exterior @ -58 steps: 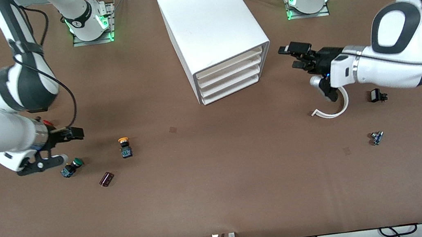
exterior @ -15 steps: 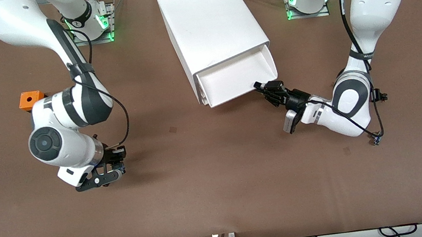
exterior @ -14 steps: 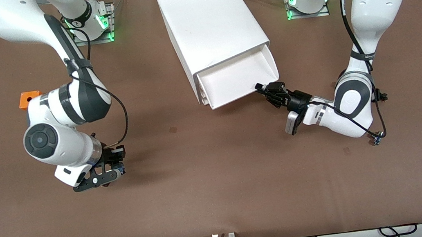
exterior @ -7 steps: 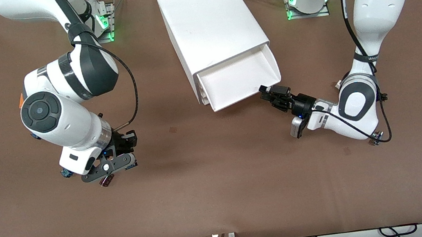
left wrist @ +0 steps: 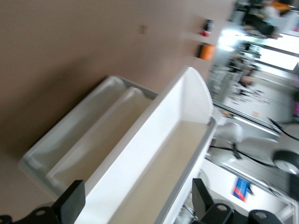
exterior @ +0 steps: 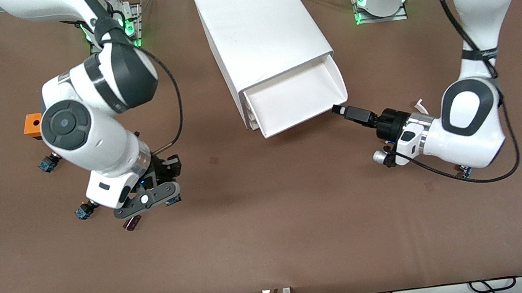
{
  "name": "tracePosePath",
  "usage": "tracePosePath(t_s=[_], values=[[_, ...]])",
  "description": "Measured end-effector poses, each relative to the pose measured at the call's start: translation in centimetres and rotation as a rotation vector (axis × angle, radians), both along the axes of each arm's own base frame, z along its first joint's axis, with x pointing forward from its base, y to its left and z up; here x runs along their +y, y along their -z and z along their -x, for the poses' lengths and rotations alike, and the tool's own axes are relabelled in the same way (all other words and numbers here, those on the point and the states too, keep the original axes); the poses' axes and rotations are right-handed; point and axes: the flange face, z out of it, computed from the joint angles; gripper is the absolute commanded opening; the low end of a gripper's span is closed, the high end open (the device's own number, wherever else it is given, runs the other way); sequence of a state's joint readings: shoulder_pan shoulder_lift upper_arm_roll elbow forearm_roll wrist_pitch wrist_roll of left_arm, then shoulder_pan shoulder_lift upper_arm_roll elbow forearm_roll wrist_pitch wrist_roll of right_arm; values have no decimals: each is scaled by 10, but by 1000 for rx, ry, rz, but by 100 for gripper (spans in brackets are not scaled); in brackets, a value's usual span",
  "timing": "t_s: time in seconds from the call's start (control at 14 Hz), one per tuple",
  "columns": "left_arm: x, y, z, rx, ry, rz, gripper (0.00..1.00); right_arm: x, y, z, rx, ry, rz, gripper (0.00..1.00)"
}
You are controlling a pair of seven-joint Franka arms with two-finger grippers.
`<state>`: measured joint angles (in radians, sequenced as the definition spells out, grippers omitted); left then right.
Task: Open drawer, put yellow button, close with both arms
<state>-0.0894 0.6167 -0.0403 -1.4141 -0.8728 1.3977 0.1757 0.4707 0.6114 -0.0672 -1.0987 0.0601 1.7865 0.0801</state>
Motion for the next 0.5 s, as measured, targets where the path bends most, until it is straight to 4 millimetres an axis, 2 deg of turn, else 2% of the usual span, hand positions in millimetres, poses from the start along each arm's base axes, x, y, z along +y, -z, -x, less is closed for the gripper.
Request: tracePosePath(t_s=[0.21, 0.5], values=[[12, -49, -14, -60, -11, -298, 100, 56, -21, 26, -35, -34, -24, 0], [14, -75, -23, -205, 49, -605, 100, 150, -33, 87, -44, -58, -50, 0]])
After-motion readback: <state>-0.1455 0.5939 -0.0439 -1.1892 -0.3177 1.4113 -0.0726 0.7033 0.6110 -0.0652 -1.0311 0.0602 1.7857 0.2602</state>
